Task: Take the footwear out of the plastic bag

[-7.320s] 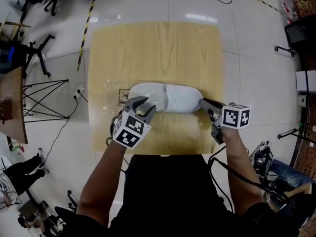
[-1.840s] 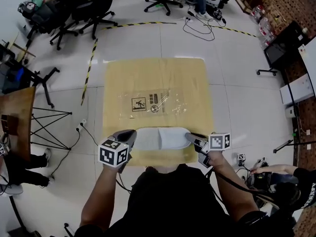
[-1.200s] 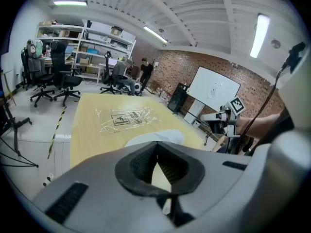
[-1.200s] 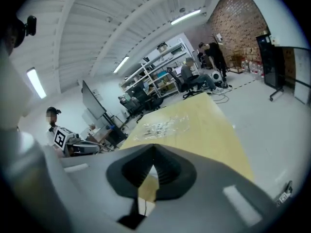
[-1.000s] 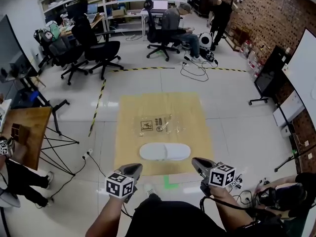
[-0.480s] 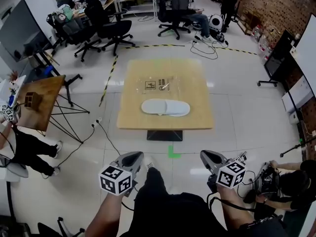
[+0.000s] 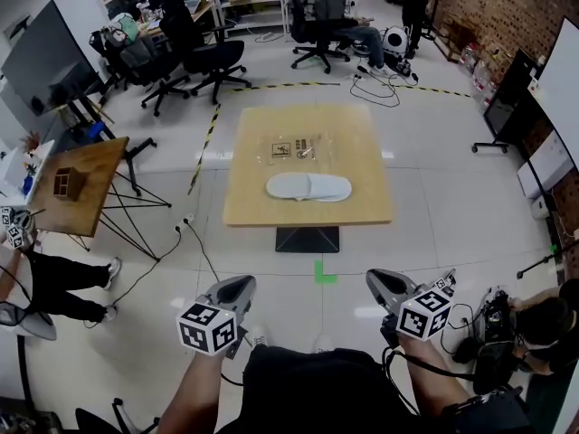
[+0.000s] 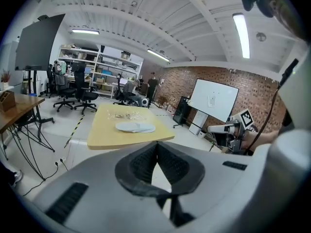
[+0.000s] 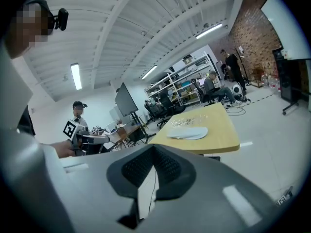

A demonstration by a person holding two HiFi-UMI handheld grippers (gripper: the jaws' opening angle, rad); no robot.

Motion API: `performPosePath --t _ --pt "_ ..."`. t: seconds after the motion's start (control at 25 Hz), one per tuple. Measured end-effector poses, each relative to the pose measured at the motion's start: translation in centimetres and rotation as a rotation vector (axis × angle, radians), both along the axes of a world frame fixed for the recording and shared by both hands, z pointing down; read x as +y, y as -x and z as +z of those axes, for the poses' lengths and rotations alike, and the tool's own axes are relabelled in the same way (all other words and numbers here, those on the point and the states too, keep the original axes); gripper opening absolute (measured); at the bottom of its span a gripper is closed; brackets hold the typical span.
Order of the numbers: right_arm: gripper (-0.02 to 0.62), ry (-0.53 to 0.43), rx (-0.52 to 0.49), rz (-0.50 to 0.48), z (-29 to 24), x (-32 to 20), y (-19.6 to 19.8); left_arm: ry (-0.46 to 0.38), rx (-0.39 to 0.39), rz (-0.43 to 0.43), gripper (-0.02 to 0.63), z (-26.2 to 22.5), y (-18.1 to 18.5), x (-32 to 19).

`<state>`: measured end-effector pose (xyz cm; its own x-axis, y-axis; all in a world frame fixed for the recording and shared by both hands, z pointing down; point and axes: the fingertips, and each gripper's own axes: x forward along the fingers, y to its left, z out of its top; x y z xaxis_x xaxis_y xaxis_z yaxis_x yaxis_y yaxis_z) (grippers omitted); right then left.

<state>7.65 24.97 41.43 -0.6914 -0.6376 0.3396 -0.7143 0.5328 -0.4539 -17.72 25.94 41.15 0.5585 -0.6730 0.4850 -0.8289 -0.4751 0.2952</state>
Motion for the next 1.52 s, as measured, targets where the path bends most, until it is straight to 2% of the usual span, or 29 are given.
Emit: performPosePath --t 0.32,0.64,1.0,1.52 --pt "0.0 -0.01 0.068 0.032 -0.7 1.1 3.3 -0.007 -0.014 0.043 0.008 -0.2 1.9 -0.2" --pt "0.0 -0.029 0.115 0.081 -1.2 1.4 5.3 0.001 0.02 0.074 0.008 0.5 2.8 -0.8" --pt "0.0 -0.016 0.149 0.131 -0.8 1.7 5.7 0.0 0.03 0.066 0.007 0.6 4.3 -2.0" --pt "0.0 -0.008 0.151 0.14 -1.0 1.8 5.4 -0.001 0.041 0.064 0.008 0.6 4.2 -2.0"
